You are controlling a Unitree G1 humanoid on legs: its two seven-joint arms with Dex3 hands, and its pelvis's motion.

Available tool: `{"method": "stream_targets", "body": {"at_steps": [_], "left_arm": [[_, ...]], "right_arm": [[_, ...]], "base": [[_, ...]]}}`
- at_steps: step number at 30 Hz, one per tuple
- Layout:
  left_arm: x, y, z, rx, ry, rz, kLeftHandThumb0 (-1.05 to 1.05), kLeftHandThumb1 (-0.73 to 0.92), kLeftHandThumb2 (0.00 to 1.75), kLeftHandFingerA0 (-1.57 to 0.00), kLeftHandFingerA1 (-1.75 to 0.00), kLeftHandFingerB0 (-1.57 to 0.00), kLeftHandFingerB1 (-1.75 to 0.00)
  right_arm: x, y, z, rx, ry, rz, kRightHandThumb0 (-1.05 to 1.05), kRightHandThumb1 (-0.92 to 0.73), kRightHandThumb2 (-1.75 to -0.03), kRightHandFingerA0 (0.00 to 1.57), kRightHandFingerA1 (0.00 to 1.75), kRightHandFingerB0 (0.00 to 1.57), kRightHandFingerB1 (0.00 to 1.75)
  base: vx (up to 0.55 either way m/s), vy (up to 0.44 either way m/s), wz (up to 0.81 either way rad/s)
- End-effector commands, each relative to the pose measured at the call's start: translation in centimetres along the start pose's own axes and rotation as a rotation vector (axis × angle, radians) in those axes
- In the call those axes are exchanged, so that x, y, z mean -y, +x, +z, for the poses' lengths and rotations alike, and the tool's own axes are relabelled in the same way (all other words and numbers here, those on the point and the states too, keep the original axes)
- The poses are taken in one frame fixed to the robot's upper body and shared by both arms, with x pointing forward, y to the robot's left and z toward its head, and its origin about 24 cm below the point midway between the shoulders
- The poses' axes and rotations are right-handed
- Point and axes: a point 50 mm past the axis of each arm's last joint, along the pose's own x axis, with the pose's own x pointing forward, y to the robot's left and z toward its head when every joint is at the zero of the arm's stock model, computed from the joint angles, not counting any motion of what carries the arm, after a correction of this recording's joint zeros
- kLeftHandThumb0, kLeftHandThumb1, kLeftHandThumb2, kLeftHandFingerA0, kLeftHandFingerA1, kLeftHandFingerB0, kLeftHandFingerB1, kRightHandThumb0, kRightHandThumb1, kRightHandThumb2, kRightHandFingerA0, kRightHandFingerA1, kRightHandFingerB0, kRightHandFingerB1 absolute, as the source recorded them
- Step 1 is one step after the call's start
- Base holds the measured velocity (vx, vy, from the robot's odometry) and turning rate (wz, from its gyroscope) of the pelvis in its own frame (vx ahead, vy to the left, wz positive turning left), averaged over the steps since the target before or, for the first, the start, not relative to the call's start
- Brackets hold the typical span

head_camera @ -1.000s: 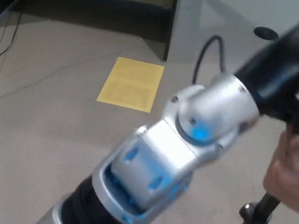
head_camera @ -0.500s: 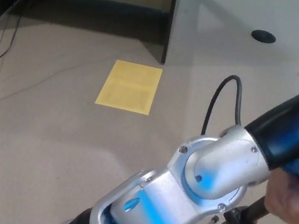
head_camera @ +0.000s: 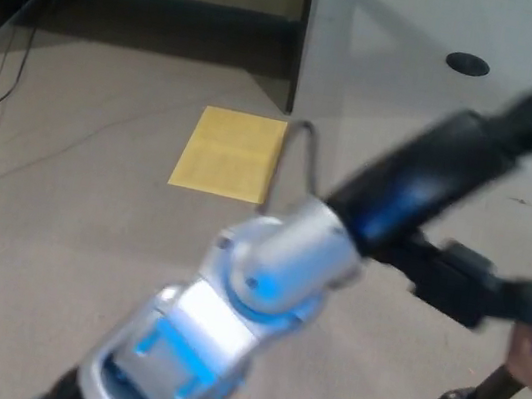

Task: There is a tripod standing in front of the robot and the robot extends its left arm to grab it. It lifts the tripod and passes it to a person.

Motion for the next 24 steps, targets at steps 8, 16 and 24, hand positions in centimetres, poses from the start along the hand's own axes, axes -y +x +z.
{"method": "stream_targets", "body": {"at_steps": [8,16,24], "left_arm": [[-7.7,-10.2,-5.8,-0.163,-0.046,0.226,-0.73,0.45,0.54,0.0,0.0,0.0,0.0],[-6.1,-21.9,-14.0,-0.522,-0.101,0.402,-0.74,0.43,0.8,0.0,-0.04,0.0,0.0],[-4.9,-33.7,-19.8,-0.969,-0.055,0.63,-0.27,0.29,0.84,-0.01,-0.49,0.0,-0.48]], "right_arm": [[1.6,0.0,0.3,0.006,-0.004,-0.04,-0.39,-0.71,-0.61,0.69,0.44,0.5,0.37],[1.4,0.0,0.2,0.005,0.027,-0.045,-0.38,-0.71,-0.61,0.66,0.43,0.49,0.37],[1.7,-0.1,-0.1,-0.005,0.017,-0.046,-0.39,-0.7,-0.61,0.69,0.44,0.48,0.37]], "base": [[0.0,0.0,0.0],[0.0,0.0,0.0],[0.0,0.0,0.0]]}}
